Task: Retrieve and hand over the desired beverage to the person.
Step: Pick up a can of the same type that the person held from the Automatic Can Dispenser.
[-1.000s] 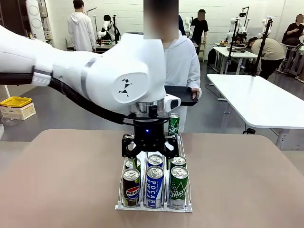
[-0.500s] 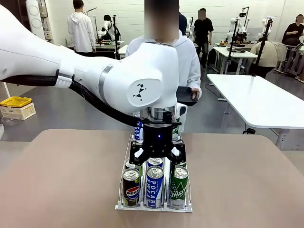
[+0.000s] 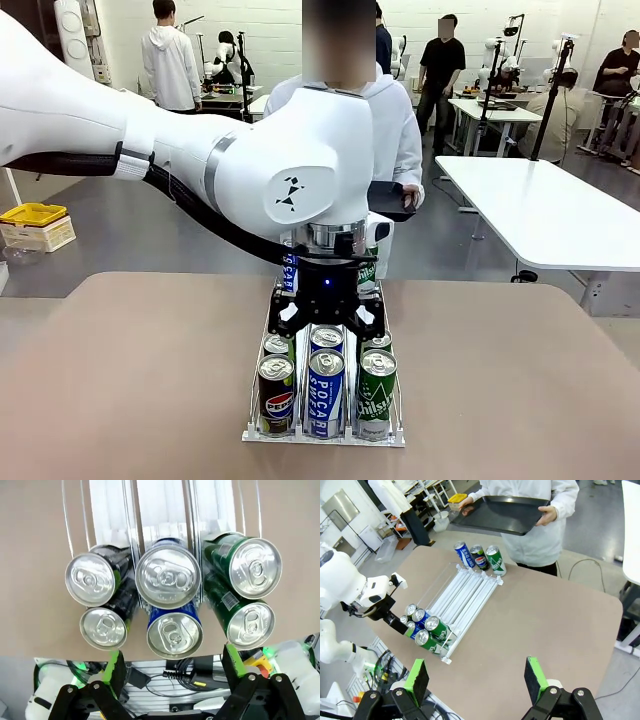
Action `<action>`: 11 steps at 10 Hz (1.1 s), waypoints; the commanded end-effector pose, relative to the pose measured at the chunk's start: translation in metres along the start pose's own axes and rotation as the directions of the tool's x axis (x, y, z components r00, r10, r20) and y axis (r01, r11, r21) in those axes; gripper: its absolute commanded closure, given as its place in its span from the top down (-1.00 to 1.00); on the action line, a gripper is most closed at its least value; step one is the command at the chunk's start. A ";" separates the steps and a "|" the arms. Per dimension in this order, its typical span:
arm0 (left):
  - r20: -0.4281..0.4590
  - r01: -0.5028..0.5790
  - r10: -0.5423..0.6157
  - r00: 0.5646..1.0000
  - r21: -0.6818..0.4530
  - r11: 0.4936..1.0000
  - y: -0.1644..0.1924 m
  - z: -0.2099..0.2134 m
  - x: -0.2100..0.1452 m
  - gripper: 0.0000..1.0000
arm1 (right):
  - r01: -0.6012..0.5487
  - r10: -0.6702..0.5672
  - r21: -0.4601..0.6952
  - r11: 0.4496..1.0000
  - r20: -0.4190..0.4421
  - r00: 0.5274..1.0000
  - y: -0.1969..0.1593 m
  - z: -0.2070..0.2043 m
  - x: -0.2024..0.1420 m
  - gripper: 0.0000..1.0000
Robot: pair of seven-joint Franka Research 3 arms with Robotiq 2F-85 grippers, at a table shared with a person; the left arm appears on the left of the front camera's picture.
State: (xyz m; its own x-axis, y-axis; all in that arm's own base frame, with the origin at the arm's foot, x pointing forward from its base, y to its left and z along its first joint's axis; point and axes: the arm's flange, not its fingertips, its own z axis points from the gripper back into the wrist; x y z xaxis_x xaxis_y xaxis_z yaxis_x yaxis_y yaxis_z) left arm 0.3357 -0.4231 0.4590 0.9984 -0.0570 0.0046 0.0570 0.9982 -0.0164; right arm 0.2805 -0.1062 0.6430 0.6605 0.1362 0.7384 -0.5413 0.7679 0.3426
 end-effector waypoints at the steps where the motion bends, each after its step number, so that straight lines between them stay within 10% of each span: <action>1: 0.018 0.038 -0.037 0.999 -0.036 0.999 0.008 -0.003 -0.002 1.00 | -0.009 0.009 0.015 1.000 0.004 1.000 -0.001 -0.001 -0.001 1.00; 11: -0.011 0.084 -0.085 0.996 -0.016 0.996 0.006 -0.024 0.004 1.00 | -0.009 0.009 0.015 1.000 0.004 1.000 -0.001 -0.001 -0.001 1.00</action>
State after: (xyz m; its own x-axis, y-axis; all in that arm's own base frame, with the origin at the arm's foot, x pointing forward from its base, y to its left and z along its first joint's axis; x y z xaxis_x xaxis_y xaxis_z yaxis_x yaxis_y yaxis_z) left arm 0.3413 -0.4172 0.4381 0.9925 -0.1214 -0.0110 0.1213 0.9925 -0.0137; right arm 0.2804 -0.1062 0.6430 0.6605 0.1362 0.7384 -0.5413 0.7679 0.3426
